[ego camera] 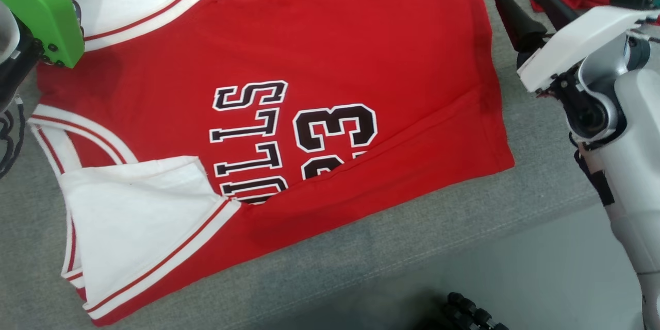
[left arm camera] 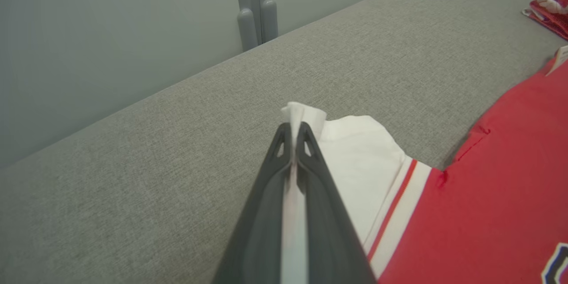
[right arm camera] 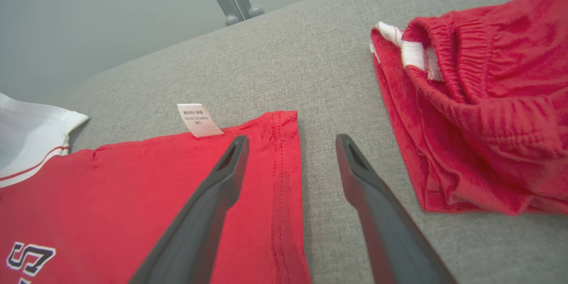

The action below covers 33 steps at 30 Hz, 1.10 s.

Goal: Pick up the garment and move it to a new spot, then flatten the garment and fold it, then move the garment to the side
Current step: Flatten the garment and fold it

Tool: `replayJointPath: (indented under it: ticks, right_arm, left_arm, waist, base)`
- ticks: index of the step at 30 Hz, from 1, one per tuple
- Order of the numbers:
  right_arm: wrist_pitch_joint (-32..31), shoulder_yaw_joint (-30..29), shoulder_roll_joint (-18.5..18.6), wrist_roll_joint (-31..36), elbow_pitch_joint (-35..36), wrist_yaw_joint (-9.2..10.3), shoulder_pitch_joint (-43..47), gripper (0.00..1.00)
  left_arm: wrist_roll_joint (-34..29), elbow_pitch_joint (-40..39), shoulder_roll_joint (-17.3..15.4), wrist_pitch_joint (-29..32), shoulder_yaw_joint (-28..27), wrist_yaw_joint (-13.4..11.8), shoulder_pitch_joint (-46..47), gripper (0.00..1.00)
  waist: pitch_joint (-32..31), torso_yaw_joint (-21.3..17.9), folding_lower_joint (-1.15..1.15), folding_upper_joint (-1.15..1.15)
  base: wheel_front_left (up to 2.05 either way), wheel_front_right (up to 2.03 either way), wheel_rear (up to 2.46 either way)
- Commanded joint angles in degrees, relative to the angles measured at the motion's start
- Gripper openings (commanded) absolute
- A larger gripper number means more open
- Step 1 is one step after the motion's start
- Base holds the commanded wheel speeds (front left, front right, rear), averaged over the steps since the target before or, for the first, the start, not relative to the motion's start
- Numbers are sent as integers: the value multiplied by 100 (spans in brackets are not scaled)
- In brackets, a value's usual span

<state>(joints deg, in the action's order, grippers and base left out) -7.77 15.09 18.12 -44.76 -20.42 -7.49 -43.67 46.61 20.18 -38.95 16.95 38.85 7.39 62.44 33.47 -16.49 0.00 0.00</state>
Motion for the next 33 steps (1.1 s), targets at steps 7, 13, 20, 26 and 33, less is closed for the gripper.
replayJointPath:
  ticks: [7, 13, 20, 26, 33]
  right_arm:
    - [-832, 71, 316, 497, -616, 0, -736, 100]
    - [-1326, 53, 385, 735, -1151, 0, -1079, 100]
    - [-1690, 54, 416, 954, -1637, 0, -1378, 100]
    - [-1913, 76, 390, 997, -1783, 0, -1500, 100]
    - [-2161, 167, 463, 1019, -1662, 0, -1356, 100]
  left_arm:
    - [149, -384, 73, -537, 198, 13, -20, 0]
    - [246, -594, 110, -726, 325, 14, -129, 0]
    - [282, -591, 171, -841, 432, 14, -157, 0]
    - [326, -514, 231, -916, 518, 14, -145, 0]
    - [423, -486, 191, -949, 607, 14, -143, 0]
  waist:
    - [-262, 798, 0, 0]
    - [-276, 1112, 0, 0]
    - [-244, 1251, 0, 0]
    - [-307, 1259, 0, 0]
    - [-394, 1180, 0, 0]
  base:
    - [0, 0, 0]
    - [0, 0, 0]
    - [0, 0, 0]
    - [0, 0, 0]
    - [0, 0, 0]
